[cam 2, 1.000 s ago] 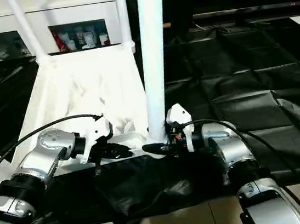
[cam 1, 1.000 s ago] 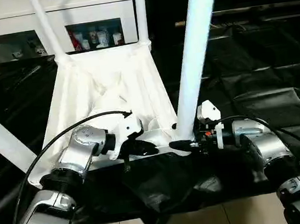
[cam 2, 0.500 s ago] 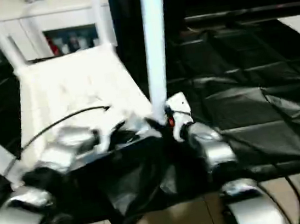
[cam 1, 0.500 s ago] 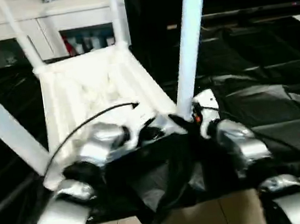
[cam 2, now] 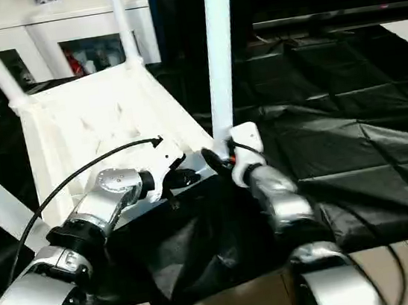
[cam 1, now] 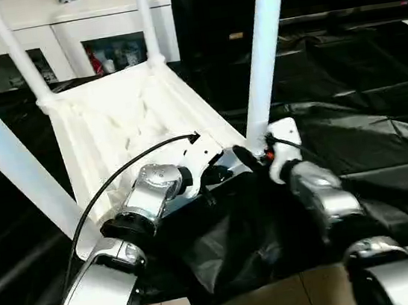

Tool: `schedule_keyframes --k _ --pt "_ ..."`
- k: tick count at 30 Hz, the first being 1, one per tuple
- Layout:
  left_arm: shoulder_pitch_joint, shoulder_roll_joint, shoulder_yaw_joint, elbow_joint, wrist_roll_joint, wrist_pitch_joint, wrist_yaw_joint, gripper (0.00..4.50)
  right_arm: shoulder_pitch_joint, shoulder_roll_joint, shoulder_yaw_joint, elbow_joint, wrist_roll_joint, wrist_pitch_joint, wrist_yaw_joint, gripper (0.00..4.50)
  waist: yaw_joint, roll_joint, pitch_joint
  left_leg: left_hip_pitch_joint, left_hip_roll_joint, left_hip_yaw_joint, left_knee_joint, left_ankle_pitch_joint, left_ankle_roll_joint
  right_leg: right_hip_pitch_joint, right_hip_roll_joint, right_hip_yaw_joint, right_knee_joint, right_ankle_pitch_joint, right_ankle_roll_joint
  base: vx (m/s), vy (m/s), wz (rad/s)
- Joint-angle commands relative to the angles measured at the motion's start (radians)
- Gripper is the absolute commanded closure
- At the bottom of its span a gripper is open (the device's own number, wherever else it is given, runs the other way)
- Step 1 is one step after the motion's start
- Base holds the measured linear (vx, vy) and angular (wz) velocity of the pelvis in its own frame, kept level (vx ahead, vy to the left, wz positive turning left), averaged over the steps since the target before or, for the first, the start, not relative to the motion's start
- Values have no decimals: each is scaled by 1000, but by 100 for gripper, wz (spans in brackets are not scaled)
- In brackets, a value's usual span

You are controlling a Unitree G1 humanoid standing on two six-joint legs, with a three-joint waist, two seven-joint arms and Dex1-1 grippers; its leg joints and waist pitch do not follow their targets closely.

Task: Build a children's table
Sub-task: Rotate leg to tighten

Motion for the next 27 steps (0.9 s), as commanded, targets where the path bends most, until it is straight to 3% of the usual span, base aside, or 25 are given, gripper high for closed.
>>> schedule_keyframes --k 1,3,6,11,15,19,25,27 --pt "15 -12 -14 -25 -16 -28 -32 450 19 25 110 -56 4 -7 202 68 1 -17 -61 19 43 -21 -63 -246 52 32 -66 38 -83 -180 -203 0 0 0" --pt "20 -5 -16 -31 -16 -30 -48 450 21 11 109 -62 6 -11 226 68 5 -18 -63 19 44 -19 -59 -224 63 32 -65 39 -79 -150 -211 0 0 0" --pt "58 46 -33 -91 -38 -49 -184 450 30 -72 110 -110 35 11 374 68 8 -16 -65 15 45 -20 -55 -188 84 35 -63 34 -72 -94 -229 0 0 0" --pt "110 117 -63 -171 -59 -81 -367 450 38 -145 124 -139 31 23 504 68 7 -7 -70 19 49 -18 -51 -181 99 30 -60 34 -62 -43 -262 0 0 0" --pt "124 145 -57 -193 -63 -79 -400 450 46 -163 134 -156 30 31 547 68 9 -6 -70 20 50 -18 -53 -195 87 31 -58 33 -60 -33 -271 0 0 0" --pt "137 165 -54 -215 -65 -71 -417 450 54 -168 144 -169 37 52 580 101 8 -7 -70 20 49 -18 -53 -210 75 32 -63 34 -60 -50 -271 0 0 0" --pt "149 170 -53 -232 -62 -64 -415 450 63 -167 154 -178 42 66 599 163 9 -9 -73 19 48 -17 -49 -172 83 32 -61 33 -55 -8 -273 0 0 0" --pt "148 169 -51 -227 -59 -63 -408 450 64 -165 154 -177 40 67 598 163 10 -9 -73 19 48 -16 -48 -172 88 31 -61 34 -56 -11 -273 0 0 0"
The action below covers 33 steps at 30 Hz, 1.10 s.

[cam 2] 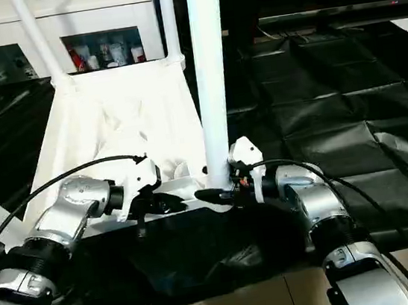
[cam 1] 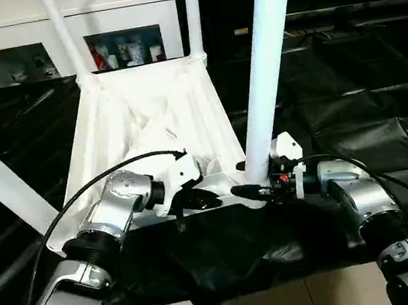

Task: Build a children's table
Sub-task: Rotate leg to tighten

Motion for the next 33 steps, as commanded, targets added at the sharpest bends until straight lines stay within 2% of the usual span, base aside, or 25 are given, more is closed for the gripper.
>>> schedule_keyframes --k 1,2,5,6,8,10,12,13,14,16,17,18,19,20,23,25,27,30,33 --pt "5 -18 -3 8 -11 4 16 450 14 7 11 -13 -13 8 -8 168 -2 -13 -74 28 45 -18 -53 -169 88 36 -61 35 -54 -8 -272 0 0 0" --pt "5 -18 -3 8 -11 4 16 450 14 7 11 -13 -13 8 -8 170 -1 -12 -74 29 46 -18 -53 -168 87 35 -61 35 -54 -9 -273 0 0 0" --pt "-23 -54 24 56 2 20 130 450 6 40 -14 40 -53 -16 -185 171 -4 -13 -69 29 44 -18 -56 -189 70 32 -62 36 -60 -63 -264 0 0 0" --pt "-26 -58 27 61 3 20 141 450 5 43 -16 44 -57 -16 -201 172 -7 -14 -66 31 44 -19 -60 -222 51 30 -63 38 -65 -119 -256 0 0 0" --pt "-61 -100 45 110 20 31 264 450 -4 92 -54 89 -60 4 -381 173 -12 -20 -61 33 43 -20 -66 -265 26 31 -66 40 -76 -212 -233 0 0 0" --pt "-91 -140 57 149 31 50 360 450 -10 144 -92 125 -54 30 -542 173 -16 -18 -57 40 43 -24 -72 -312 -4 27 -70 41 -87 -308 -209 0 0 0" --pt "-109 -165 66 169 30 61 405 450 -11 171 -106 141 -53 44 -622 173 -18 -18 -58 41 43 -27 -76 -317 -21 26 -72 43 -89 -334 -191 0 0 0" --pt "-129 -195 73 189 29 75 448 450 -12 204 -120 160 -51 61 -711 173 -20 -20 -58 38 42 -26 -77 -313 -18 27 -69 43 -90 -321 -181 0 0 0" --pt "-129 -195 73 189 29 75 448 450 -12 204 -120 160 -51 61 -711 173 -18 -18 -59 41 42 -26 -77 -315 -17 24 -69 44 -91 -308 -179 0 0 0" --pt "-159 -233 72 224 37 67 507 450 -20 257 -110 181 -72 53 -778 173 -19 -20 -59 37 39 -25 -76 -303 -8 26 -68 45 -91 -290 -176 0 0 0" --pt "-163 -239 72 230 38 64 514 450 -22 264 -106 184 -77 48 -782 173 -17 -15 -60 38 39 -25 -76 -301 -8 25 -68 45 -91 -286 -174 0 0 0" --pt "-170 -247 73 239 40 59 523 450 -25 276 -99 189 -86 39 -786 173 -18 -17 -61 38 38 -26 -75 -299 -8 26 -68 44 -91 -277 -175 0 0 0" --pt "-175 -254 74 247 40 49 518 450 -22 287 -64 175 -103 -7 -719 173 -17 -16 -61 37 38 -25 -75 -296 -5 27 -67 44 -91 -266 -175 0 0 0" --pt "-175 -254 74 247 40 46 515 450 -20 288 -54 167 -106 -20 -691 117 -16 -18 -61 36 39 -25 -74 -297 3 28 -69 45 -91 -256 -174 0 0 0" --pt "-165 -242 69 240 33 29 476 450 -13 278 -37 133 -88 -35 -599 103 -13 -19 -62 33 39 -23 -72 -278 25 31 -66 43 -87 -220 -182 0 0 0" --pt "-146 -221 58 219 21 14 399 450 -10 230 -24 98 -65 -48 -485 82 -10 -20 -63 32 39 -23 -70 -263 38 34 -67 42 -85 -204 -186 0 0 0" --pt "-142 -215 55 217 20 9 377 450 -10 213 -17 93 -69 -56 -460 57 -6 -22 -64 28 39 -21 -66 -234 54 37 -64 41 -82 -167 -192 0 0 0" --pt "-110 -180 39 171 -6 -22 232 450 -4 119 8 57 -60 -64 -272 57 -3 -23 -66 25 39 -19 -60 -205 78 40 -64 37 -76 -127 -211 0 0 0" --pt "-75 -133 12 115 -26 -27 92 450 -4 54 2 32 -32 -54 -153 57 -3 -21 -68 24 41 -19 -56 -183 95 41 -63 36 -69 -88 -233 0 0 0"
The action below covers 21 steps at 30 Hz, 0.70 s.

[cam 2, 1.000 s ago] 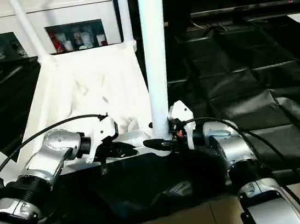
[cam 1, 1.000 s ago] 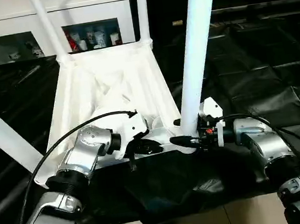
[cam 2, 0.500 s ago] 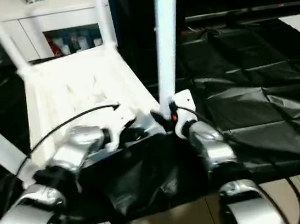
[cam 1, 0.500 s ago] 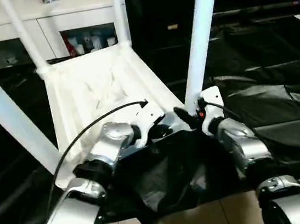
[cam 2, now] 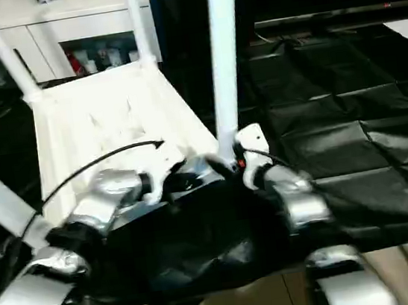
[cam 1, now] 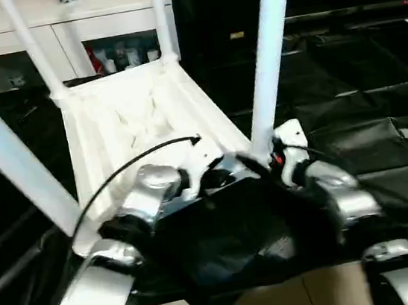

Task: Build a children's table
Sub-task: Rotate leg to tighten

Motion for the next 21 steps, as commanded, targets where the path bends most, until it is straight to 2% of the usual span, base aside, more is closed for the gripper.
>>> schedule_keyframes --k 1,2,4,7,8,10,11,14,16,18,21 --pt "19 -14 -32 -51 -55 -45 -113 450 5 6 52 -32 13 2 114 57 2 -16 -68 17 44 -20 -50 -185 101 37 -63 35 -69 -83 -247 0 0 0" --pt "33 8 -37 -73 -67 -35 -166 450 8 -25 52 -50 24 20 176 57 3 -14 -69 20 46 -19 -49 -181 101 34 -61 35 -68 -69 -257 0 0 0" --pt "42 39 -39 -91 -75 -25 -223 450 7 -62 55 -59 29 37 245 57 6 -14 -69 19 46 -19 -48 -184 105 35 -60 35 -64 -59 -267 0 0 0" --pt "46 59 -41 -96 -77 -21 -258 450 1 -81 61 -48 22 36 277 57 8 -9 -70 22 49 -19 -48 -190 96 30 -59 34 -60 -44 -280 0 0 0" --pt "51 73 -40 -101 -75 -21 -278 450 -3 -93 66 -35 14 30 295 84 7 -7 -70 21 49 -20 -49 -196 90 31 -61 34 -59 -42 -281 0 0 0" --pt "55 81 -36 -108 -72 -21 -286 450 -7 -98 68 -30 16 34 310 95 6 -9 -70 20 48 -19 -49 -204 86 32 -61 34 -59 -40 -282 0 0 0" --pt "55 81 -36 -108 -72 -21 -286 450 -7 -98 68 -30 16 34 310 95 6 -5 -70 21 48 -20 -48 -209 83 31 -62 34 -59 -42 -282 0 0 0" --pt "57 86 -35 -113 -71 -19 -285 450 -9 -100 69 -34 21 40 319 134 5 -7 -72 21 47 -19 -47 -200 79 34 -62 35 -57 -24 -284 0 0 0" --pt "53 79 -36 -99 -70 -26 -280 450 0 -92 68 -53 31 53 323 142 2 -1 -71 21 46 -18 -45 -196 83 32 -60 35 -58 -11 -285 0 0 0" --pt "53 76 -37 -96 -69 -28 -278 450 7 -91 69 -61 33 56 325 169 1 -4 -71 21 46 -19 -45 -196 83 33 -60 34 -57 -8 -286 0 0 0" --pt "43 62 -33 -79 -64 -32 -252 450 30 -89 66 -84 37 68 316 172 0 -6 -70 22 46 -18 -45 -197 85 33 -60 35 -59 -18 -282 0 0 0"
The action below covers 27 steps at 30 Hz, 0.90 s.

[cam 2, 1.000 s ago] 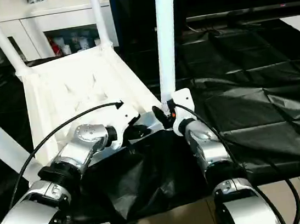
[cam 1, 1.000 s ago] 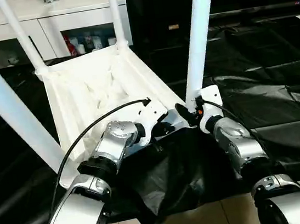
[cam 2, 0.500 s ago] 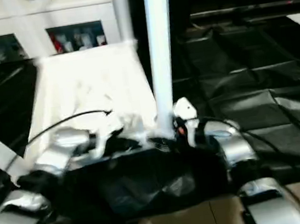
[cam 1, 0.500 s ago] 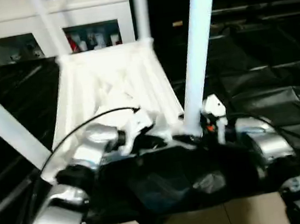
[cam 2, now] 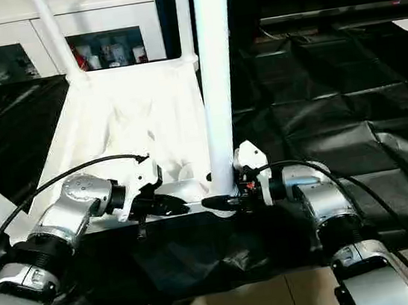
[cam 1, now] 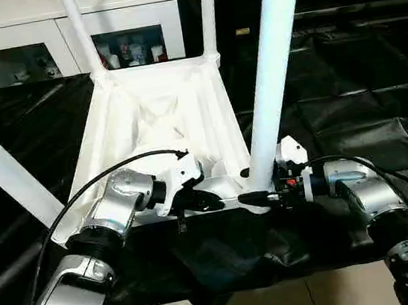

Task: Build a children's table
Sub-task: Rotate leg to tighten

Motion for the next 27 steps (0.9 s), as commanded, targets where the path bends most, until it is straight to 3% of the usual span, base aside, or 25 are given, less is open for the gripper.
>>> schedule_keyframes --k 1,3,4,7,8,9,10,15,16,17,18,21,23,24,27 --pt "-17 -30 10 20 -23 -13 14 450 13 -5 -10 -13 -4 12 -27 174 -9 -7 -73 34 46 -18 -57 -196 79 36 -58 35 -59 -22 -278 0 0 0" --pt "-39 -41 24 55 -11 -5 79 450 4 11 -25 11 -25 10 -122 174 -11 -5 -71 35 45 -18 -58 -208 69 32 -57 36 -62 -42 -276 0 0 0" --pt "-59 -54 39 89 -2 -5 150 450 -3 31 -43 37 -37 9 -214 175 -11 8 -70 37 45 -19 -60 -234 49 30 -59 37 -65 -73 -272 0 0 0" --pt "-93 -89 63 143 14 4 287 450 -5 81 -84 74 -41 21 -394 176 -26 3 -67 36 42 -24 -69 -292 3 35 -62 36 -74 -162 -250 0 0 0" --pt "-98 -98 66 151 19 4 319 450 -1 91 -91 76 -40 24 -422 176 -27 19 -68 35 42 -27 -69 -298 -3 36 -63 36 -72 -166 -247 0 0 0" --pt "-108 -118 74 168 24 12 380 450 11 119 -96 73 -40 27 -474 176 -35 6 -66 35 40 -25 -70 -306 0 36 -61 36 -79 -166 -243 0 0 0" --pt "-117 -138 82 183 24 20 429 450 23 146 -100 69 -42 20 -521 176 -38 14 -66 35 38 -24 -69 -303 6 35 -61 36 -81 -165 -240 0 0 0" --pt "-145 -203 93 229 28 28 555 450 29 233 -105 102 -64 25 -694 176 -48 18 -70 26 34 -24 -62 -239 44 37 -59 34 -81 -135 -231 0 0 0" --pt "-148 -226 88 235 34 20 582 450 20 273 -89 123 -85 22 -735 176 -49 30 -71 27 33 -25 -62 -238 44 34 -59 33 -82 -135 -229 0 0 0" --pt "-146 -234 83 235 35 14 572 450 18 292 -80 121 -82 17 -721 176 -52 27 -70 28 32 -25 -65 -260 43 35 -57 31 -85 -157 -225 0 0 0" --pt "-145 -237 81 234 35 13 566 450 17 298 -78 118 -80 14 -712 176 -54 33 -70 28 31 -26 -65 -273 43 36 -58 30 -86 -170 -222 0 0 0" --pt "-146 -240 71 238 39 -8 525 450 15 308 -74 101 -67 -3 -672 106 -58 39 -71 29 34 -28 -68 -304 40 36 -58 31 -89 -192 -210 0 0 0" --pt "-143 -223 61 224 32 -30 459 450 15 290 -72 72 -48 -7 -605 100 -59 34 -73 27 34 -27 -68 -305 47 38 -57 30 -88 -169 -214 0 0 0" --pt "-137 -211 56 215 26 -46 408 450 20 269 -55 54 -49 -26 -551 88 -59 37 -73 25 34 -28 -68 -297 49 39 -57 30 -86 -157 -215 0 0 0" --pt "-125 -183 44 198 19 -64 315 450 38 212 -19 7 -42 -43 -413 67 -56 28 -77 21 35 -24 -60 -247 83 44 -57 29 -77 -73 -235 0 0 0"
